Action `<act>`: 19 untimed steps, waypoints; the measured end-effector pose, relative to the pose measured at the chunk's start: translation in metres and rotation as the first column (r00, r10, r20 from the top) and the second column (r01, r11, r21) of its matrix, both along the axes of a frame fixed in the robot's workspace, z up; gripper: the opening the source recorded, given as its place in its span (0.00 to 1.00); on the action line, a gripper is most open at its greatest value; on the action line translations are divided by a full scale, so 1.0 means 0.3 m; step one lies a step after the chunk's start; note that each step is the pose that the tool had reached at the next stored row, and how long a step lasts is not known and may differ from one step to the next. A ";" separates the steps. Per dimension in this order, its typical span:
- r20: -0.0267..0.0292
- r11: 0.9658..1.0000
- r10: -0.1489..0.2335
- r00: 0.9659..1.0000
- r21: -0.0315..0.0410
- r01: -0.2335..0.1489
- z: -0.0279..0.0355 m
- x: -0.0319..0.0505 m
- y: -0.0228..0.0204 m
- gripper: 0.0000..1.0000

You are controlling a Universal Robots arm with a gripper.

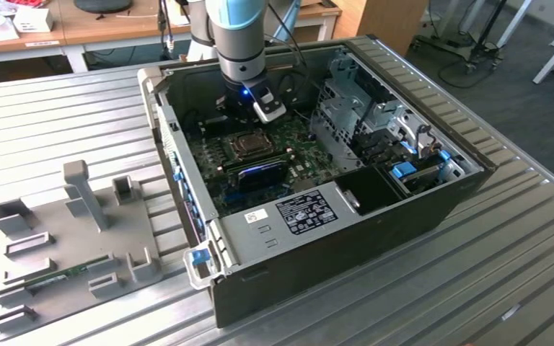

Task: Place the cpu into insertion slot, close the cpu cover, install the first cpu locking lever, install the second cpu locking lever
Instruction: 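Install the first cpu locking lever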

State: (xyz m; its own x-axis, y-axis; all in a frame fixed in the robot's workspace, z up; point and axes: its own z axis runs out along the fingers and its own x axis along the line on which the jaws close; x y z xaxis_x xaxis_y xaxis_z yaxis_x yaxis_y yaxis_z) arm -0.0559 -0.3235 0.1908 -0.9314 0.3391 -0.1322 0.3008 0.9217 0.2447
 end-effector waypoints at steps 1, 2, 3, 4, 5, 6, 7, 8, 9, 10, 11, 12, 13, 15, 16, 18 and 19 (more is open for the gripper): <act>0.000 1.000 0.000 1.000 0.000 0.000 0.001 0.000 0.000 0.10; 0.000 1.000 0.000 1.000 0.000 0.000 0.002 0.000 0.000 0.10; 0.000 1.000 0.000 1.000 0.000 0.000 0.003 0.000 0.000 0.10; 0.000 1.000 0.000 1.000 0.000 0.000 0.004 0.000 0.000 0.10; 0.000 1.000 0.000 1.000 0.000 0.000 0.005 0.000 0.000 0.10; 0.000 1.000 0.000 1.000 0.000 0.000 0.006 0.000 0.000 0.10; 0.000 1.000 0.000 1.000 0.000 0.000 0.007 0.000 0.000 0.10; 0.000 1.000 0.000 1.000 0.000 0.000 0.008 0.000 0.000 0.10; 0.000 1.000 0.000 1.000 0.000 0.000 0.009 0.000 0.000 0.10; 0.000 1.000 0.000 1.000 0.000 0.000 0.010 0.000 0.000 0.10; 0.000 1.000 0.000 1.000 0.000 0.000 0.010 0.000 0.000 0.10; 0.000 1.000 0.000 1.000 0.000 0.000 0.010 0.000 0.000 0.10; 0.000 1.000 0.000 1.000 0.000 0.000 0.010 0.000 -0.001 0.10; 0.000 1.000 0.000 1.000 0.000 0.000 0.010 0.000 -0.002 0.10; 0.000 1.000 0.000 1.000 0.000 0.000 0.010 0.000 -0.003 0.10; 0.000 1.000 0.000 1.000 0.000 0.000 0.010 0.000 -0.004 0.10; 0.000 1.000 0.000 1.000 0.000 0.000 0.010 0.000 -0.005 0.10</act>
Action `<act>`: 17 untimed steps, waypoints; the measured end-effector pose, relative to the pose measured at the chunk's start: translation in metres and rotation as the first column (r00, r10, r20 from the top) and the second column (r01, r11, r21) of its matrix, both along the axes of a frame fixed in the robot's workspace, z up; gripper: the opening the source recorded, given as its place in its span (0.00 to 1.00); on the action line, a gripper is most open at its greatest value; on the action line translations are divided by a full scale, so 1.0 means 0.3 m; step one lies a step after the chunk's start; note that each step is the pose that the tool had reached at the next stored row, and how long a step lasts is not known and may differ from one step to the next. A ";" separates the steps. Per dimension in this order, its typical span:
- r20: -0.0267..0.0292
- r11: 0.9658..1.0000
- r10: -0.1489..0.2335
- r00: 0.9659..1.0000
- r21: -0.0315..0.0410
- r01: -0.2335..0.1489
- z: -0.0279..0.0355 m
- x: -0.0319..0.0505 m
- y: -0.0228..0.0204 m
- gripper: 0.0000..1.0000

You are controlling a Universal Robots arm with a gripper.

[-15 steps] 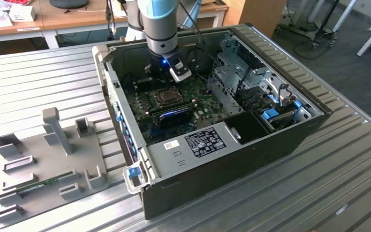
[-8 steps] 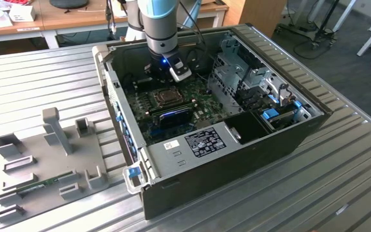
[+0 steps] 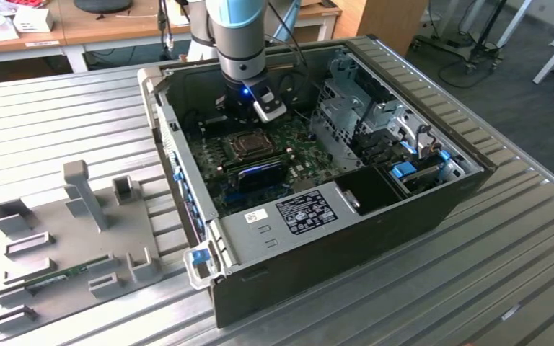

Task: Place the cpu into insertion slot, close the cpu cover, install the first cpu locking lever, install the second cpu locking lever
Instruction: 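Install the first cpu locking lever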

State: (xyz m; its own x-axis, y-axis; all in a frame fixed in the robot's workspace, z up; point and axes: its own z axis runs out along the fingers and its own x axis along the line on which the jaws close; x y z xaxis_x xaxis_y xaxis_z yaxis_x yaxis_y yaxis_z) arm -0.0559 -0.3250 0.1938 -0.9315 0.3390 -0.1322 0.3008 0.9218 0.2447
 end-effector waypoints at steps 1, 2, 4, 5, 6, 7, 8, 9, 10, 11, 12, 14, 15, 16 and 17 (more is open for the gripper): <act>0.000 1.000 0.000 1.000 0.000 0.000 0.000 0.000 -0.001 0.10; 0.000 1.000 0.000 1.000 0.001 0.000 0.000 0.000 -0.001 0.10; 0.000 1.000 0.000 1.000 0.011 0.000 0.000 0.000 -0.002 0.10; 0.000 1.000 0.000 1.000 0.020 0.000 0.000 0.000 -0.002 0.10; 0.000 1.000 0.000 1.000 0.028 0.000 0.000 0.000 -0.002 0.10; 0.000 0.999 0.000 1.000 0.034 0.000 0.000 0.000 -0.003 0.10; 0.000 0.999 0.000 1.000 0.038 0.000 0.000 0.000 -0.003 0.10; 0.000 0.999 0.000 1.000 0.040 0.000 0.000 0.000 -0.003 0.10; 0.000 0.999 0.000 1.000 0.040 0.000 0.000 0.000 -0.004 0.10; 0.000 0.999 0.000 1.000 0.041 0.000 0.000 0.000 -0.004 0.10; 0.000 0.999 0.000 1.000 0.041 0.000 0.003 0.000 -0.004 0.10; 0.000 0.999 0.000 1.000 0.041 0.000 0.012 0.000 -0.004 0.10; 0.000 0.999 0.000 1.000 0.041 0.000 0.016 0.000 -0.004 0.10; 0.000 0.999 0.000 1.000 0.041 0.000 0.016 0.000 -0.005 0.10; 0.000 0.999 0.000 1.000 0.041 0.000 0.016 0.000 -0.007 0.10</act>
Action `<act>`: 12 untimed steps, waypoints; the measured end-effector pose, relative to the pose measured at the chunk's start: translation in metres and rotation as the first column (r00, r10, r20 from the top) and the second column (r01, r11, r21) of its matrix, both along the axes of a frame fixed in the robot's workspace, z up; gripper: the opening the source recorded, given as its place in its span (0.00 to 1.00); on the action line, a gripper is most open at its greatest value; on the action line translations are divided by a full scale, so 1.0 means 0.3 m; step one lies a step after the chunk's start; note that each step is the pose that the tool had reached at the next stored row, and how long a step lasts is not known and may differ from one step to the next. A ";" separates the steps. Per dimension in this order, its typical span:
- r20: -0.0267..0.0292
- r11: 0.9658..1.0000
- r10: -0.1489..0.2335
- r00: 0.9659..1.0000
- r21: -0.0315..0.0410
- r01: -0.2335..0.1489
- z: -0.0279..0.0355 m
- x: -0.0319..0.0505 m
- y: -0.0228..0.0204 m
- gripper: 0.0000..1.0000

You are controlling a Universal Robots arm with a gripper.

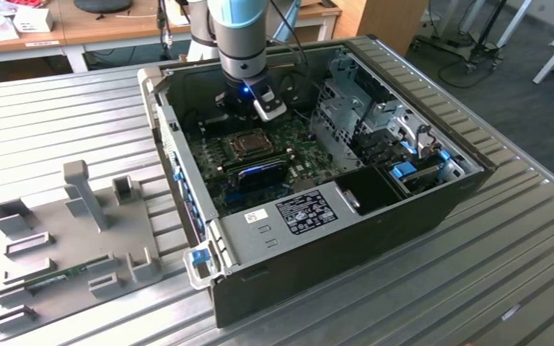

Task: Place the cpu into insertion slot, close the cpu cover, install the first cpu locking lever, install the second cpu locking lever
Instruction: 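Install the first cpu locking lever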

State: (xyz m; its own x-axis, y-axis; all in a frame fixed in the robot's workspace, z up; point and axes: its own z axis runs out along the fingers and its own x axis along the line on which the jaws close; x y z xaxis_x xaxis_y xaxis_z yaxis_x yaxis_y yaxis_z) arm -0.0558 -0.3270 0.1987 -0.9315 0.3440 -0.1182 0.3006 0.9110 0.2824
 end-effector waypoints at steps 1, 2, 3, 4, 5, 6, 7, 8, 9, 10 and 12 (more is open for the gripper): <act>0.000 1.000 0.000 1.000 0.000 0.000 0.000 0.000 -0.002 0.10; 0.000 1.000 0.000 1.000 0.000 0.000 0.000 -0.001 -0.006 0.10; 0.000 1.000 0.000 1.000 0.000 0.000 0.000 -0.001 -0.011 0.10; 0.000 1.000 0.000 1.000 0.000 0.000 0.000 -0.001 -0.016 0.10; 0.000 1.000 0.000 1.000 0.000 0.000 0.000 -0.001 -0.019 0.10; 0.000 1.000 0.000 1.000 0.002 0.000 0.000 -0.001 -0.020 0.10; 0.001 1.000 0.000 1.000 0.012 0.000 0.000 -0.001 -0.021 0.10; 0.001 1.000 0.000 1.000 0.016 0.000 0.000 -0.001 -0.021 0.10; 0.001 1.000 0.000 1.000 0.016 0.000 0.000 -0.001 -0.021 0.10; 0.001 1.000 0.000 1.000 0.017 0.000 0.000 -0.001 -0.022 0.10; 0.001 1.000 0.000 1.000 0.017 0.000 -0.001 -0.001 -0.026 0.10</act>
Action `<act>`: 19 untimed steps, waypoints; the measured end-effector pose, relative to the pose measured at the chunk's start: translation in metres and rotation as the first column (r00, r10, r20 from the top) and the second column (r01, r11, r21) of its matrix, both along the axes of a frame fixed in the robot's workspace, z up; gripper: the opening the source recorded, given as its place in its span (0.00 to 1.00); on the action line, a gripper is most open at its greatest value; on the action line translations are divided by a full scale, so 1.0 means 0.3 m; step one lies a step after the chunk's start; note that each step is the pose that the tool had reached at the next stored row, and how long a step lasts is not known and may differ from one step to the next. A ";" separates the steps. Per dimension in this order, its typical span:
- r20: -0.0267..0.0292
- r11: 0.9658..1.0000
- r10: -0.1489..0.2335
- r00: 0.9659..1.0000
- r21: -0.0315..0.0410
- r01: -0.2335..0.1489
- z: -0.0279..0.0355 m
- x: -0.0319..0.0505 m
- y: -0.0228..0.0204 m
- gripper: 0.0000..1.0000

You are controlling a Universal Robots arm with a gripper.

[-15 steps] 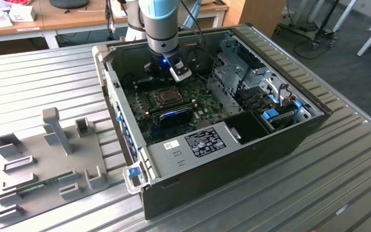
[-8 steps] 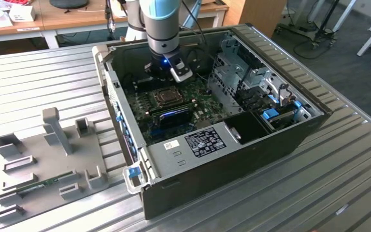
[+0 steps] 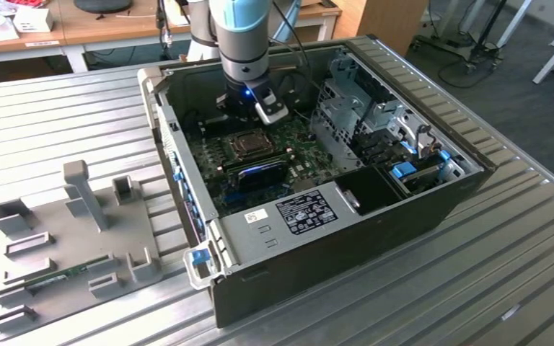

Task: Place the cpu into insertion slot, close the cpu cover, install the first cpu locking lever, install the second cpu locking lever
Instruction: 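Install the first cpu locking lever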

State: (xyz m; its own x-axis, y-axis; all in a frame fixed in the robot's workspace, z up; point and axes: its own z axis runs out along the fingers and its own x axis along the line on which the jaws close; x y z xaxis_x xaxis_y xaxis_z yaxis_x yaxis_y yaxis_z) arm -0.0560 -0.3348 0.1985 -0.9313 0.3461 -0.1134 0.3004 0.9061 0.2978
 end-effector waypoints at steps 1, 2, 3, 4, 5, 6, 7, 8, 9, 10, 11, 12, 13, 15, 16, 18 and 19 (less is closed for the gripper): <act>0.000 1.000 0.000 1.000 0.001 0.000 -0.001 0.000 -0.004 0.10; 0.000 1.000 0.000 1.000 0.002 0.000 -0.003 0.000 -0.007 0.10; 0.000 1.000 0.000 1.000 0.004 0.000 -0.004 0.000 -0.010 0.10; 0.000 1.000 0.000 1.000 0.006 0.000 -0.005 0.000 -0.012 0.10; 0.000 1.000 0.000 1.000 0.010 0.000 -0.006 0.000 -0.012 0.10; 0.000 1.000 0.000 1.000 0.017 0.000 -0.006 0.000 -0.013 0.10; 0.000 1.000 0.000 1.000 0.025 0.000 -0.006 0.000 -0.014 0.10; 0.000 1.000 0.000 1.000 0.031 0.000 -0.006 0.000 -0.015 0.10; 0.000 0.999 0.000 1.000 0.035 0.000 -0.007 0.000 -0.015 0.10; 0.000 0.999 0.000 1.000 0.036 0.000 -0.007 0.000 -0.017 0.10; 0.000 0.999 0.000 1.000 0.037 0.000 -0.008 0.000 -0.018 0.10; 0.000 0.999 0.000 1.000 0.038 0.000 -0.010 0.000 -0.020 0.10; 0.000 0.999 0.000 1.000 0.039 0.000 -0.012 0.000 -0.020 0.10; 0.000 0.999 0.000 1.000 0.042 0.000 -0.015 0.000 -0.022 0.10; 0.000 0.999 0.000 1.000 0.043 0.000 -0.016 0.000 -0.022 0.10; 0.000 0.999 0.000 1.000 0.046 0.000 -0.019 0.000 -0.023 0.10; 0.000 0.999 0.000 1.000 0.047 0.000 -0.020 0.000 -0.023 0.10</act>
